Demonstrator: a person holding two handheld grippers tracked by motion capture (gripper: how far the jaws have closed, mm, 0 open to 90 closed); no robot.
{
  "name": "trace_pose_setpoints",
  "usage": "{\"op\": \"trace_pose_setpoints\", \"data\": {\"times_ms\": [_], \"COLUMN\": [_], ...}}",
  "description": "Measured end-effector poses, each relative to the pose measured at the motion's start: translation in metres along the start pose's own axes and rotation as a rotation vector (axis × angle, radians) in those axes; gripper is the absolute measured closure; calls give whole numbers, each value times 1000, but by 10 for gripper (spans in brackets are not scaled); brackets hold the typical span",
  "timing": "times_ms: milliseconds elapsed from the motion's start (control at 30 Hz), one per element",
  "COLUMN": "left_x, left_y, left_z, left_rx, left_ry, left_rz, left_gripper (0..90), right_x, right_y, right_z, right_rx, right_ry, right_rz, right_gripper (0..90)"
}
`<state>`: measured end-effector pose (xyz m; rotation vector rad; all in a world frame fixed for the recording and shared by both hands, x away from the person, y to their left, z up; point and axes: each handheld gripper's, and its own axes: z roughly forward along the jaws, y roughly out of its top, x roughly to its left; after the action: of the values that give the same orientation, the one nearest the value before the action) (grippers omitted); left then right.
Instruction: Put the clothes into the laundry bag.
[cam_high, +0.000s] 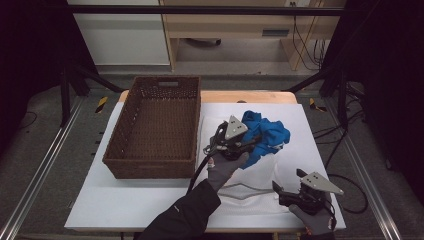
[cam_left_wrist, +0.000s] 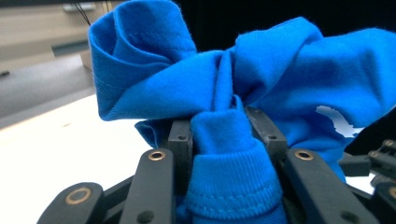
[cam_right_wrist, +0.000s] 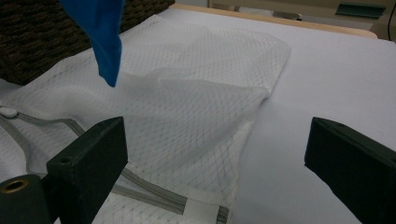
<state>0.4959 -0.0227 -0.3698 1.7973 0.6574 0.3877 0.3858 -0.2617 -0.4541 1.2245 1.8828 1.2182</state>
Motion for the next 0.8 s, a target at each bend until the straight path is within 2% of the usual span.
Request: {"op": "trace_pose_setpoints", "data": {"times_ms": [33,100,133,167,267,300,333,367,433,600,633,700,800], "left_x": [0,0,0,-1,-1,-1,-1,-1,-1,0,0,-1,-1], "left_y": [0,-9,-9,-15,-21,-27,-27,-30,-36,-51,-56,-60,-63], "left_z": [0,12,12,20,28,35,35,39,46,56,61,63,65], "left_rx": [0,29,29,52,74,101,101,123,153,196,219,234,241], "left_ry": [0,-5,-5,-4,-7,-8,-8,-11,-3,5,5,12,9], "left_rz": [0,-11,-11,-9,-15,-28,-28,-30,-19,-30,-15,-7,-15], "left_gripper": [661,660,659,658,654,653,651,651,645,624,616,596,546], "right_x": [0,0,0,1,1,1,1,1,1,-1,-1,0,0], "right_y": [0,-1,-1,-1,-2,-2,-2,-2,-2,-3,-3,-3,-3], "right_z": [0,1,1,2,3,3,3,3,3,4,4,4,5], "right_rx": [0,6,6,10,13,12,12,15,17,24,26,27,30], "right_ry": [0,9,9,12,14,16,16,17,16,13,10,11,12], "right_rz": [0,11,11,9,12,10,10,12,10,18,15,14,15], "right_gripper": [63,63,63,63,63,63,63,62,62,62,62,62,62]}}
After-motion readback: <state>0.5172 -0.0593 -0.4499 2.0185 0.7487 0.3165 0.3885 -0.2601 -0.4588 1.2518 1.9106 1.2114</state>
